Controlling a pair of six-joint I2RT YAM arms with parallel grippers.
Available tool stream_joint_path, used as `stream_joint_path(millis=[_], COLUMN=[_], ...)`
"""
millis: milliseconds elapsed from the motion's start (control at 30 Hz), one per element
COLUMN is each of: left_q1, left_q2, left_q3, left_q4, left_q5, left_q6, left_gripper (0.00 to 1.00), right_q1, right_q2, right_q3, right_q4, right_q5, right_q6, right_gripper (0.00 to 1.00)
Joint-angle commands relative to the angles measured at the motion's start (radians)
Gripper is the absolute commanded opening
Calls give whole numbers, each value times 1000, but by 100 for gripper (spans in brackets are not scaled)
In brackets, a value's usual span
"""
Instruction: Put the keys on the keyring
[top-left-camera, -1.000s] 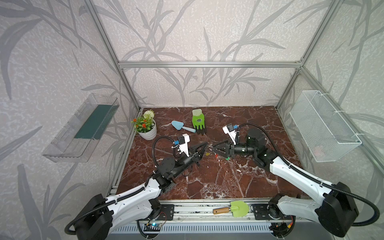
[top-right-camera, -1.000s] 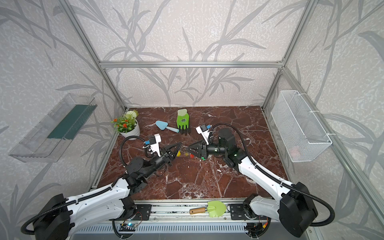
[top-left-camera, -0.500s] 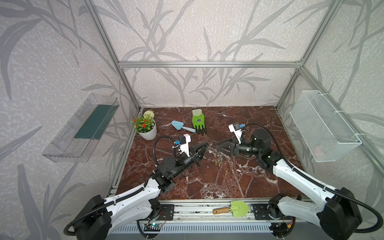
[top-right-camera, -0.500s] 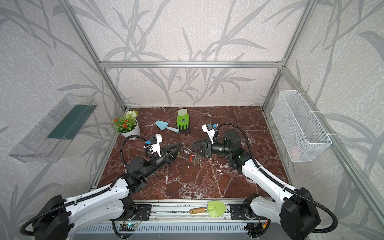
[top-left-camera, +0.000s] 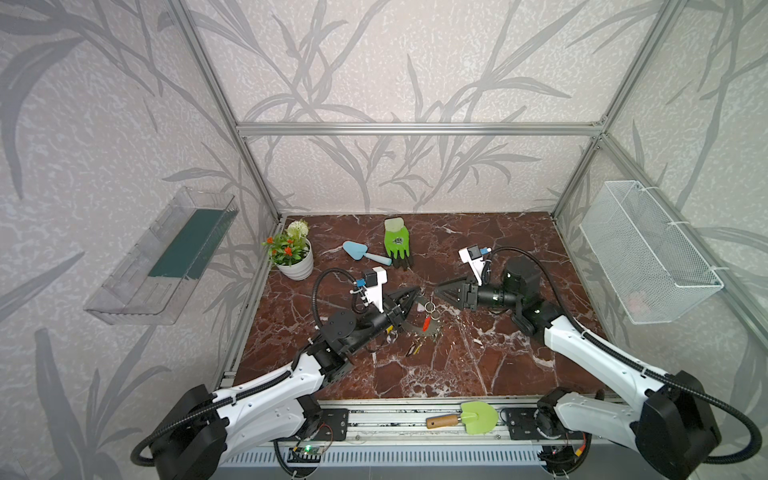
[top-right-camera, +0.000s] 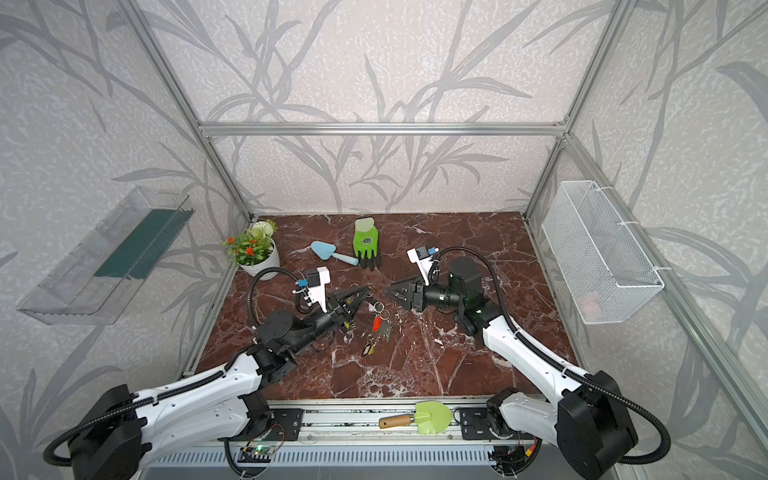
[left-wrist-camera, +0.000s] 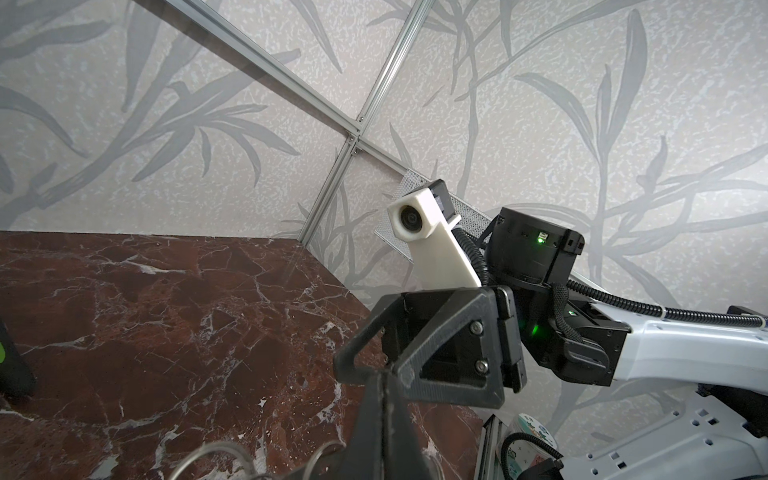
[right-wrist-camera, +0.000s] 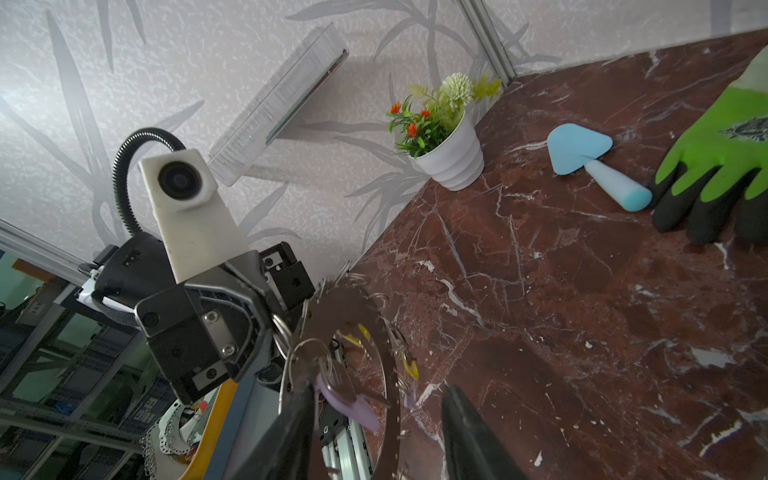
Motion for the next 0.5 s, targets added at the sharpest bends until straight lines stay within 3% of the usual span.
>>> stream_joint_path(millis=[0, 467], left_q1=[-3, -3], left_q2=[13, 24], left_q3=[48, 51], left_q4=[118, 112], left_q5=[-7, -21], left_q6=[-18, -23], left_gripper=[0, 0], right_q1=[20, 61], right_q2=[11, 39], right_q3=[10, 31], right_q4=[-50, -63], right_q5=[-17, -23], right_q6=[-54, -96], right_gripper=[51, 50])
